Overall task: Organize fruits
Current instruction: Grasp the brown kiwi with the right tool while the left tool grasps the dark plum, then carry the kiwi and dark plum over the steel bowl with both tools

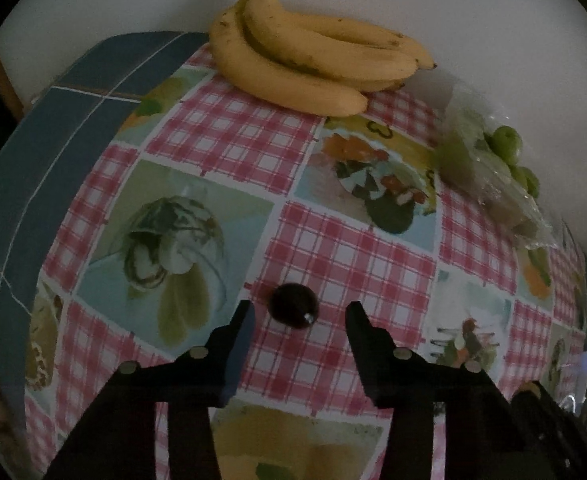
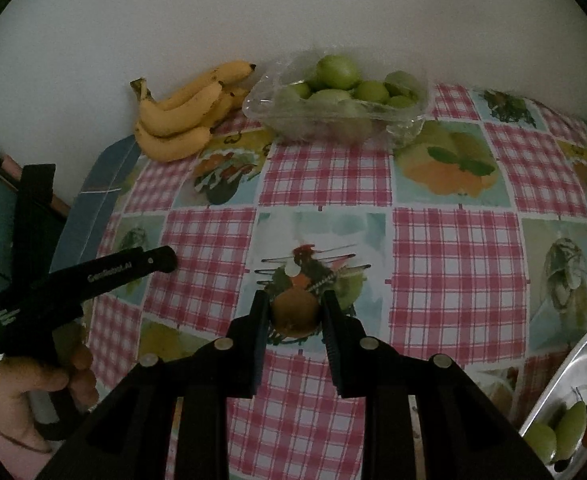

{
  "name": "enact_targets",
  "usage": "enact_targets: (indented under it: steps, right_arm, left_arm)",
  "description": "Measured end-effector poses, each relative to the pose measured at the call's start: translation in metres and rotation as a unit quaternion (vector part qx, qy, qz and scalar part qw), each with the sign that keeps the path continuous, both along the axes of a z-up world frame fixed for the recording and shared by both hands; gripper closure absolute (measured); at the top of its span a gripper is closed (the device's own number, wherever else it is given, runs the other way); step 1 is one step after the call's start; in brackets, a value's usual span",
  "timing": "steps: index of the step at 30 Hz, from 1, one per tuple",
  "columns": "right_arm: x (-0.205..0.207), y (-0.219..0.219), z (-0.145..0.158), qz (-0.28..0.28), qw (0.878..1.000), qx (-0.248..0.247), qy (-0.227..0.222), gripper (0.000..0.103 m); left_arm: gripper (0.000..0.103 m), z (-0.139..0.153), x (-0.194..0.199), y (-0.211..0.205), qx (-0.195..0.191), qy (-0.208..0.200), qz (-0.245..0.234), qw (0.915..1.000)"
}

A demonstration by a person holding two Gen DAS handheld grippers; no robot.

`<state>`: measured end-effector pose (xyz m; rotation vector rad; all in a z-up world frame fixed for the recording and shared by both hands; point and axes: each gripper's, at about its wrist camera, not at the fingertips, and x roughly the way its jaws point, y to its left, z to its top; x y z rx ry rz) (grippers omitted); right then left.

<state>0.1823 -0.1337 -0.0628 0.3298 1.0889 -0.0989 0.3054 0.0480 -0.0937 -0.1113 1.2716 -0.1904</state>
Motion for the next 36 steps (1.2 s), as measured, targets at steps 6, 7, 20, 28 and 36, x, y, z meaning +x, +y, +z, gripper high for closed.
enact_targets:
  steps: [6,7,20,28,36]
  right_arm:
    - [0.001,-0.006,-0.007,-0.007,1.0,0.006,0.009,0.076]
    - [0.001,-0.007,-0.008,-0.008,1.0,0.006,0.01,0.076]
    - [0.001,-0.007,-0.009,-0.007,1.0,0.021,0.015,0.076]
    - [-0.016,-0.013,-0.001,-0.019,0.999,0.012,0.027,0.076]
    - [-0.042,-0.024,0.021,-0.026,0.999,-0.002,0.024,0.076]
  left_arm:
    - [0.068,-0.011,0.004,-0.001,0.0,0.009,0.005,0.9999]
    - [0.072,-0.012,0.005,-0.002,0.003,0.009,0.006,0.9999]
    - [0.073,0.007,-0.012,-0.005,0.005,-0.003,0.015,0.9999]
    - [0.073,0.031,-0.047,-0.02,0.006,-0.008,0.01,0.9999]
    - [0.073,0.047,-0.09,-0.044,0.013,-0.021,-0.003,0.9997]
